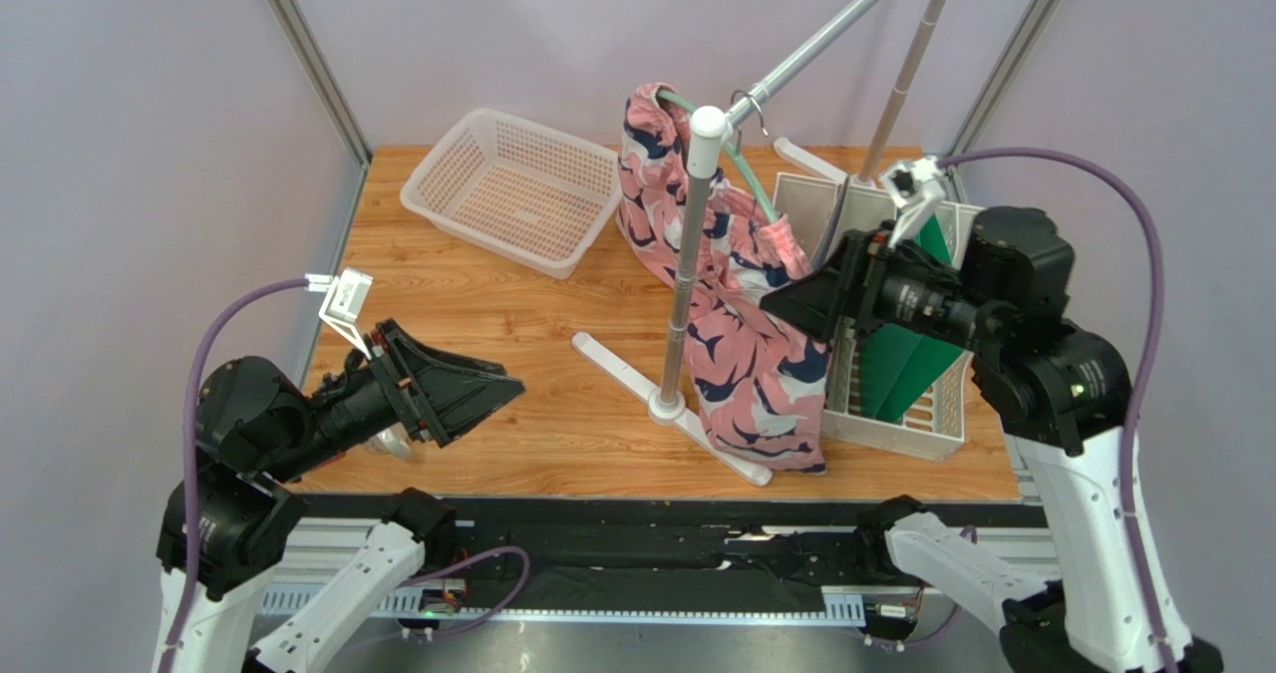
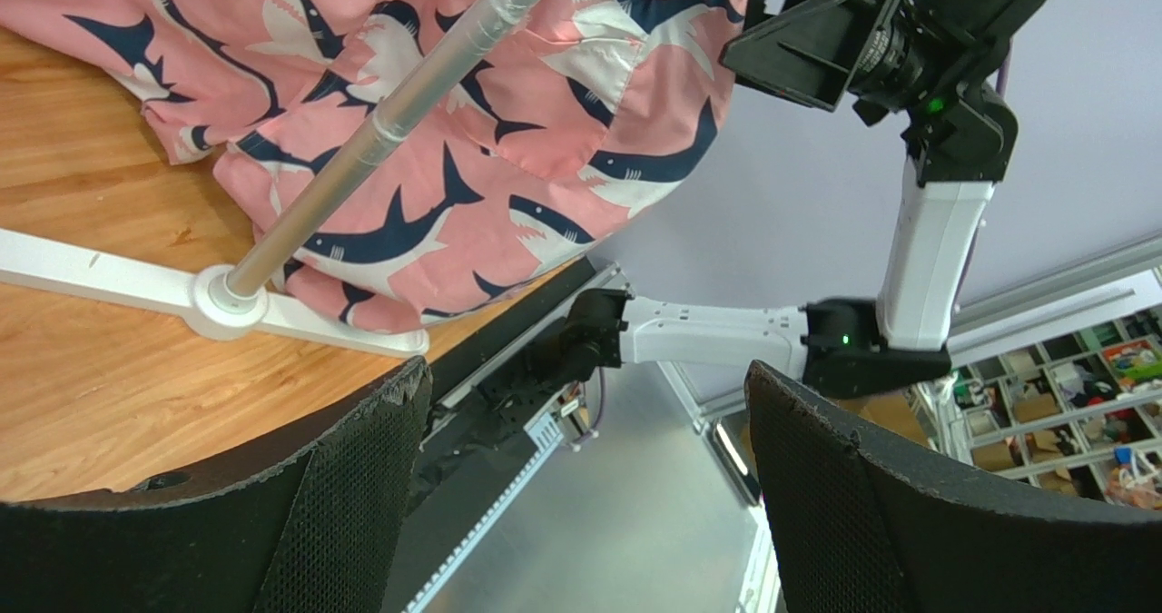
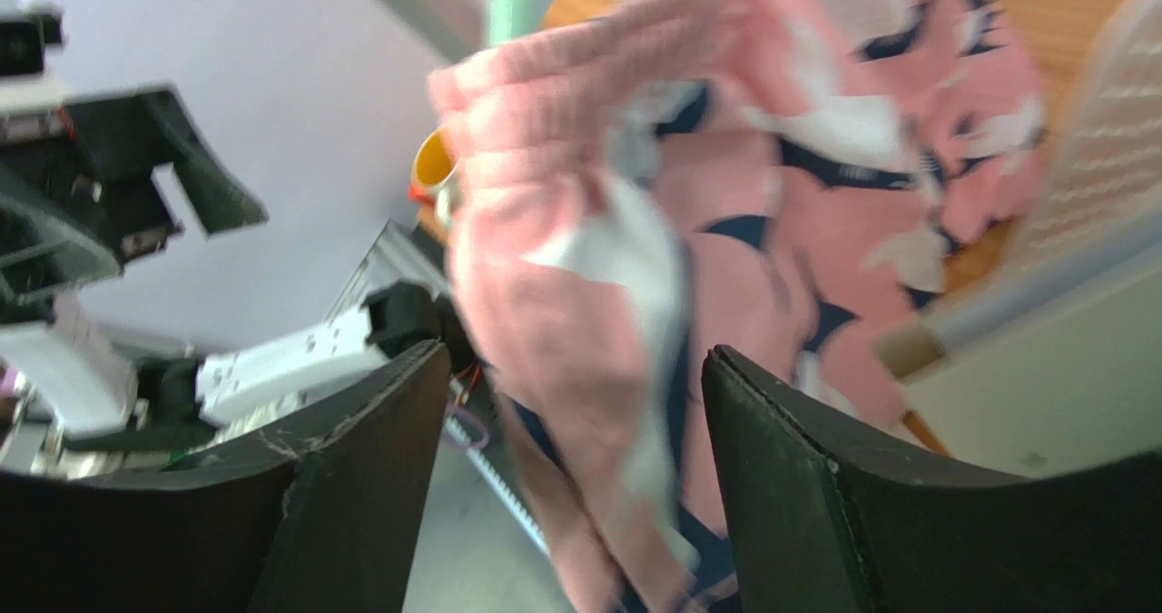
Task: Remove the shorts from the hanger
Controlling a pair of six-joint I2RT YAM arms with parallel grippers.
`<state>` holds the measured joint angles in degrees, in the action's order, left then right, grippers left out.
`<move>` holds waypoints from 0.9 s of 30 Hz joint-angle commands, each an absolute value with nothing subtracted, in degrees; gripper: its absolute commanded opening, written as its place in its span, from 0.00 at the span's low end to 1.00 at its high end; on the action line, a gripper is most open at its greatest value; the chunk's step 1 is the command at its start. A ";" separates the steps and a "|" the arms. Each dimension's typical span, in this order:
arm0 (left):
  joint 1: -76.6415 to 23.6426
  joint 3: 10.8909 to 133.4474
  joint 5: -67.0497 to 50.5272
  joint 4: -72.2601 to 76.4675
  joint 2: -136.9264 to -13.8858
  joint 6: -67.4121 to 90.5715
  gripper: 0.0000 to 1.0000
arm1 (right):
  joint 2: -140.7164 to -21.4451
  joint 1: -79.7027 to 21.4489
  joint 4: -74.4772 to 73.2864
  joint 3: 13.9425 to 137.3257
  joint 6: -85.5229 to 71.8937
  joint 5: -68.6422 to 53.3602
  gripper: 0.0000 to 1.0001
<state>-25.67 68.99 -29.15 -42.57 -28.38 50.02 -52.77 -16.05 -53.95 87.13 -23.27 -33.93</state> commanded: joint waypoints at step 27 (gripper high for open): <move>-25.31 83.41 -28.04 -52.47 -36.65 41.75 0.87 | -58.79 -33.31 -56.60 100.27 -28.56 -10.72 0.00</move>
<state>-25.67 81.34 -28.49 -52.56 -35.81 42.65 -57.41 -33.45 -57.69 94.06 -26.63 -9.13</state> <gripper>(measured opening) 0.876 0.125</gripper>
